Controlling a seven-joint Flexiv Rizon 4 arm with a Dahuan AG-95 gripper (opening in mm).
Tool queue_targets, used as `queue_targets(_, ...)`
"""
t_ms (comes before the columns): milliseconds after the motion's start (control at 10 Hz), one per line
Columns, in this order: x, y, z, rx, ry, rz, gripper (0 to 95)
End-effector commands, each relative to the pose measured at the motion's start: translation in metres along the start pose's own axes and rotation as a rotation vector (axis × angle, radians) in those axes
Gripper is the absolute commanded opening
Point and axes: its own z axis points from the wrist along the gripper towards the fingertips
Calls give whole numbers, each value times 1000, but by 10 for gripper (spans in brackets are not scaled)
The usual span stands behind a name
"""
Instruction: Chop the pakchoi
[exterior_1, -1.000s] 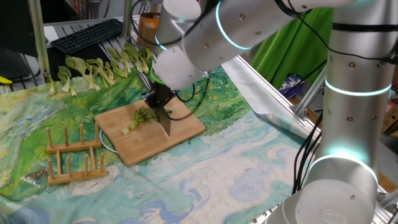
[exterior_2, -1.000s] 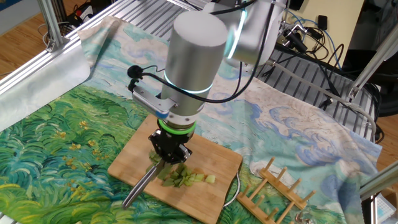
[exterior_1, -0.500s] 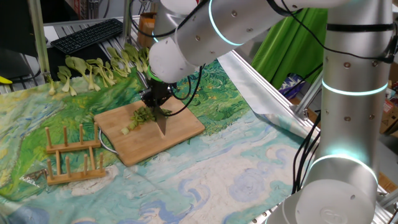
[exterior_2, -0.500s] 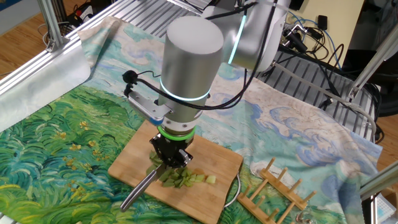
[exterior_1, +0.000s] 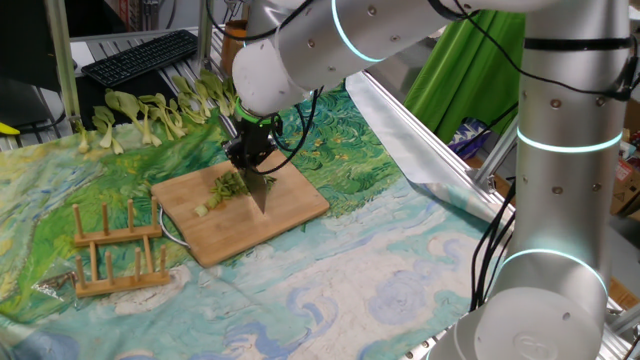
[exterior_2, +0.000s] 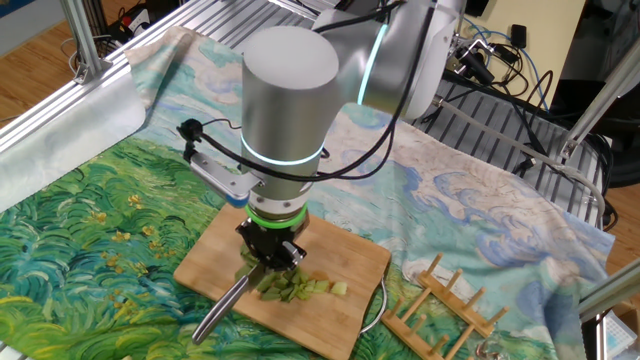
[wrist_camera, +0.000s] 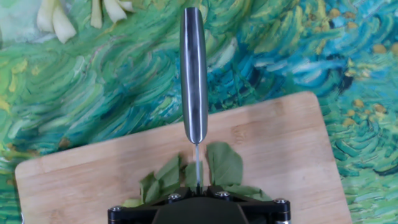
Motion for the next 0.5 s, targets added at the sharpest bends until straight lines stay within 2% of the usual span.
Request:
queue_targets(100,-2,-5,-7,7,7,-13,0)
queue_targets(300,-5,-16,-10,15,9,-44,0)
queue_targets(500,-8,-29,-7,14,5,-73,0)
